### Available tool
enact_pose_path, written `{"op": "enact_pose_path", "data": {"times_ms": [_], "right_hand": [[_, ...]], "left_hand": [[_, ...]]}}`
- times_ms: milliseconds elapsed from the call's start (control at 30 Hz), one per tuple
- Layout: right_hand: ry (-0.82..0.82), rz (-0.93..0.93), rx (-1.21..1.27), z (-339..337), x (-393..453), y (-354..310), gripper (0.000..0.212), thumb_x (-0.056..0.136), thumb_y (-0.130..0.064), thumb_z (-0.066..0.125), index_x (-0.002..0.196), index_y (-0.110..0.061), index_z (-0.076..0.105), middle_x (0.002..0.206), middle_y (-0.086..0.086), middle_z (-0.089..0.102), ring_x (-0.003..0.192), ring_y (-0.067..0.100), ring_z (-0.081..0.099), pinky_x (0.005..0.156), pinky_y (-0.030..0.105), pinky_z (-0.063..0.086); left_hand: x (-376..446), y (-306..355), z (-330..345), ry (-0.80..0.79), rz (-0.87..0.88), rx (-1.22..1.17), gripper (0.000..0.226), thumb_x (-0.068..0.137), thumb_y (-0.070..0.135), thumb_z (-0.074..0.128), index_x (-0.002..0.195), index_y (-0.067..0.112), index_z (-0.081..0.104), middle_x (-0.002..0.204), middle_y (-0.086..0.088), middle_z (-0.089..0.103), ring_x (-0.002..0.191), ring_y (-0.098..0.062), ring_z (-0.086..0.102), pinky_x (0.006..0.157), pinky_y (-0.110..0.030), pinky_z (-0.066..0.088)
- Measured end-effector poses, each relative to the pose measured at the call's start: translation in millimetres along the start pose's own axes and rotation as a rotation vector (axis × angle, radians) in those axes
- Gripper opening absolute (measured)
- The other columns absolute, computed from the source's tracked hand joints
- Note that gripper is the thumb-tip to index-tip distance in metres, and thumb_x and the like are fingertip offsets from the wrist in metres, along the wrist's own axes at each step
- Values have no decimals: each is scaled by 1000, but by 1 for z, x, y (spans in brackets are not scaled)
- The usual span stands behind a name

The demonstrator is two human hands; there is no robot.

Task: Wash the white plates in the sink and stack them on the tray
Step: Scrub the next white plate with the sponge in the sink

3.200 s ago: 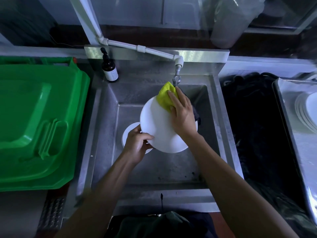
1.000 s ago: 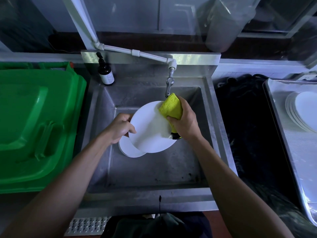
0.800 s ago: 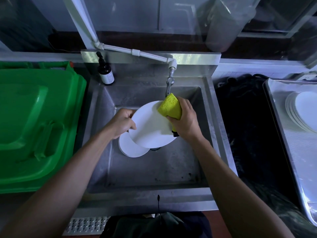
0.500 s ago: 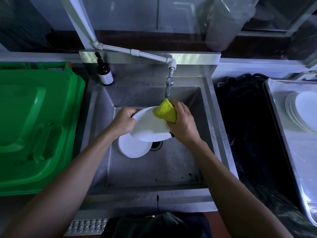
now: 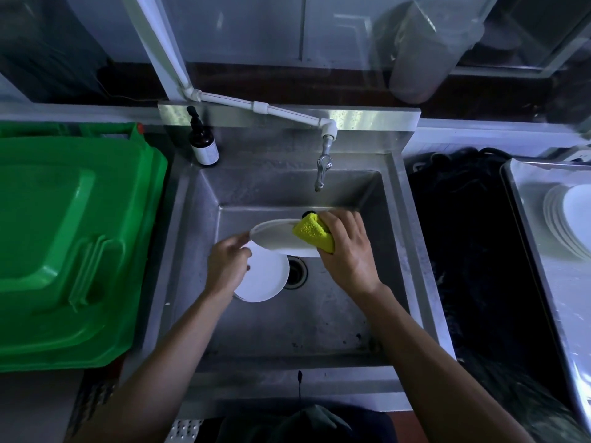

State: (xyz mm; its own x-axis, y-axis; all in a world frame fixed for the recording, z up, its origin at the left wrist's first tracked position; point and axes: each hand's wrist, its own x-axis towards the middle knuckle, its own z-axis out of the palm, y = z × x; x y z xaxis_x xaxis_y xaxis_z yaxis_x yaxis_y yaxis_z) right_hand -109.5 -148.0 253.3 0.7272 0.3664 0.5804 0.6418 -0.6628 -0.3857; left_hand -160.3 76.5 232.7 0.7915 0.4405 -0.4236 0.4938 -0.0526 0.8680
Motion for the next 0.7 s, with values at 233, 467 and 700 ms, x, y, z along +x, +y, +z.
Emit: {"op": "enact_pose_path", "data": {"times_ms": [233, 467, 700], "right_hand": [[12, -74, -2, 1, -1, -2, 44, 88, -11, 72, 127, -13, 51, 115, 5, 52, 94, 27, 49, 78, 37, 46], [-33, -119, 9, -4, -11, -8, 50, 86, -8, 75, 129, -16, 50, 116, 6, 52, 92, 28, 49, 76, 38, 46], [-162, -40, 62, -12, -21, -12, 57, 83, -4, 77, 132, -14, 50, 123, 10, 58, 101, 28, 53, 85, 40, 48]], "left_hand": [[-13, 16, 2, -370, -620, -616, 80, 88, 72, 53, 118, -2, 58, 113, -24, 72, 99, -47, 71, 76, -59, 59], [-10, 42, 15, -311, -589, -730, 34, 95, 23, 55, 114, -3, 64, 105, -25, 73, 85, -38, 75, 67, -50, 62], [-12, 39, 19, -195, -557, -867, 17, 95, 7, 54, 105, -5, 62, 91, -25, 72, 77, -35, 74, 57, -39, 62]]}}
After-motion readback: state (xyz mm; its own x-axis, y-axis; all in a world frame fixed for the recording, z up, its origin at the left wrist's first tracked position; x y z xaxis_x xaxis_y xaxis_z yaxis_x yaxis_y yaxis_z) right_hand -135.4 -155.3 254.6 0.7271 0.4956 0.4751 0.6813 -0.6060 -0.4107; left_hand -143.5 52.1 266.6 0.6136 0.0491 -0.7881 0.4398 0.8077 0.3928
